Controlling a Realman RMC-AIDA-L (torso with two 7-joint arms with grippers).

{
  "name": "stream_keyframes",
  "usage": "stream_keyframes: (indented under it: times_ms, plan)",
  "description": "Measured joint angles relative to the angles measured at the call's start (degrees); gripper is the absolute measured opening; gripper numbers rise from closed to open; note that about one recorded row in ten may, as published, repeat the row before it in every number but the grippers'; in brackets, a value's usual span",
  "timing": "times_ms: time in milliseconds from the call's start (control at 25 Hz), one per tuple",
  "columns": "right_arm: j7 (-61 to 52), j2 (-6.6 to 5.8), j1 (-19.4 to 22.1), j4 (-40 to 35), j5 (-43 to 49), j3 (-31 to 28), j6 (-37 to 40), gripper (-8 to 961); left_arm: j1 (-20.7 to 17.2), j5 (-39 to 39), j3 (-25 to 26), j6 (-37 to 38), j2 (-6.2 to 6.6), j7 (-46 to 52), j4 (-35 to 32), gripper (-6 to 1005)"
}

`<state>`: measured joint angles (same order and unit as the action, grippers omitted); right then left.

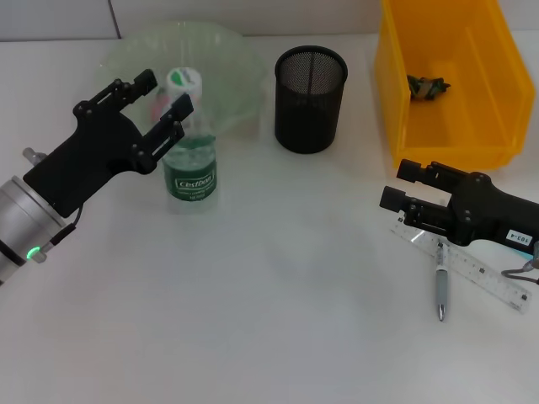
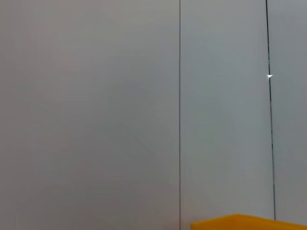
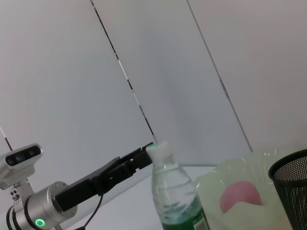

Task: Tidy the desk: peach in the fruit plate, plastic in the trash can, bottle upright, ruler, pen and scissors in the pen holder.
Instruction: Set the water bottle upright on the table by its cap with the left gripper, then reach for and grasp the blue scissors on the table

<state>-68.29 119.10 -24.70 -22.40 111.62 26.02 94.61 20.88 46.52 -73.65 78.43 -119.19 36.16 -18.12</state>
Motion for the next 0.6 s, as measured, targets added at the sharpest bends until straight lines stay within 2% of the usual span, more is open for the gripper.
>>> stream_keyframes:
  times_ms: [40,240,360,400,560,600]
  plan:
    - [0.00,0.00,0.00,0.00,0.00,0.00,0.00,709,0.04,-0.82,-0.03,0.16,0.01,-0.01,0.47,494]
    - [0.00,0.00,0.01,-0.02,0.00,-0.40,0.32,700,-0.24,-2.13,-0.03,1.68,0.02,0.01,0.88,691]
    - [-0.11,-0.04,0.25,-0.25,-0.81,-0.70,1.36,694,-1.71,-3.95,0.00,8.42,0.41,0.68,0.89,719]
    - [-0.11,-0.04,0.25,-0.25,-0.81,-0.70,1.36,692,-1.71,-3.95,0.00,8.42,0.41,0.68,0.89,728]
    - [-4.17,-0.92,1.06,-2.53,-4.66,-0.79,5.16,685,-3.22,-3.37,-0.57,15.89,2.15,5.20,-0.12,765]
    - [-6.54,-1.28,1.38,-4.28,-5.16,-0.79,6.85,683,-3.40,-1.69,-0.96,17.52,3.57,8.43,-0.41,775]
